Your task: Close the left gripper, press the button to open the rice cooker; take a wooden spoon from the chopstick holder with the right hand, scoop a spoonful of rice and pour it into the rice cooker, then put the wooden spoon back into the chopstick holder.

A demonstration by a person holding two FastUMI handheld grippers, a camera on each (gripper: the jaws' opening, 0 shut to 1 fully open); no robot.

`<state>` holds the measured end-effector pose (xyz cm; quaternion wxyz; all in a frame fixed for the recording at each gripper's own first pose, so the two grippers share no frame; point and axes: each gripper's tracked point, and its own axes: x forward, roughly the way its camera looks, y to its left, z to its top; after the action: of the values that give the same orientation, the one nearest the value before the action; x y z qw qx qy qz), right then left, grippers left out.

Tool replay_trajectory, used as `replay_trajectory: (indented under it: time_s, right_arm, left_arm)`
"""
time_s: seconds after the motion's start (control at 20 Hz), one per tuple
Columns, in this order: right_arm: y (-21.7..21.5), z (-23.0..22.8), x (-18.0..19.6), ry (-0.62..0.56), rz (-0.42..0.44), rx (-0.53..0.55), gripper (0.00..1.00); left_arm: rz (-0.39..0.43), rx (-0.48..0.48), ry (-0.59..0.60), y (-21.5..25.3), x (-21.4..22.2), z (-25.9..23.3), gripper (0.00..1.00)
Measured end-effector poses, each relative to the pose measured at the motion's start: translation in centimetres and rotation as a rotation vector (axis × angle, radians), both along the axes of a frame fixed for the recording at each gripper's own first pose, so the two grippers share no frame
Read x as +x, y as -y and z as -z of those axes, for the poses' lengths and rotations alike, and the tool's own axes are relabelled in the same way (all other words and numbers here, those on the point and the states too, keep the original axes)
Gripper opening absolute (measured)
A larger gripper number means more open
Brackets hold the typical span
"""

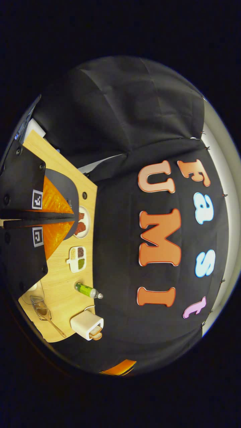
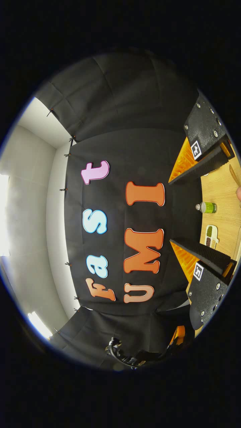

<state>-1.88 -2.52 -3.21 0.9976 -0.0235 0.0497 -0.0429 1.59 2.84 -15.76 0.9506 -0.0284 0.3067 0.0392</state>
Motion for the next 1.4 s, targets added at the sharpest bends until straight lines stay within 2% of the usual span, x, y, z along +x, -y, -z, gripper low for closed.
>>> replay_trajectory:
  time_s: [0.25, 0.4, 0.55, 1.0, 1.2, 1.4]
  right_arm:
    - [0.3, 0.3, 0.4, -0.006, 0.001, 0.003, 0.95]
    - [0.2, 0.7, 0.6, -0.011, -0.007, -0.004, 0.95]
    - [0.0, 0.8, 0.9, -0.016, -0.017, -0.006, 0.95]
    - [1.4, 2.2, 1.1, -0.041, 0.004, -0.027, 0.95]
    - [2.2, 3.0, 0.7, -0.057, 0.029, -0.033, 0.95]
    - [3.4, 4.0, 0.2, -0.085, 0.051, -0.030, 0.95]
  left_arm:
    - [-0.023, -0.060, -0.193, -0.2, -0.8, 4.7, 0.05]
    - [-0.031, -0.060, -0.277, -0.6, -0.9, 6.6, 0.06]
    - [-0.020, -0.109, -0.355, 0.0, -1.4, 8.4, 0.05]
    - [-0.012, -0.212, -0.539, 0.7, -1.7, 12.7, 0.05]
    - [-0.031, -0.259, -0.634, 0.3, -2.5, 14.3, 0.06]
    - [-0.083, -0.305, -0.697, -0.8, -2.2, 14.5, 0.04]
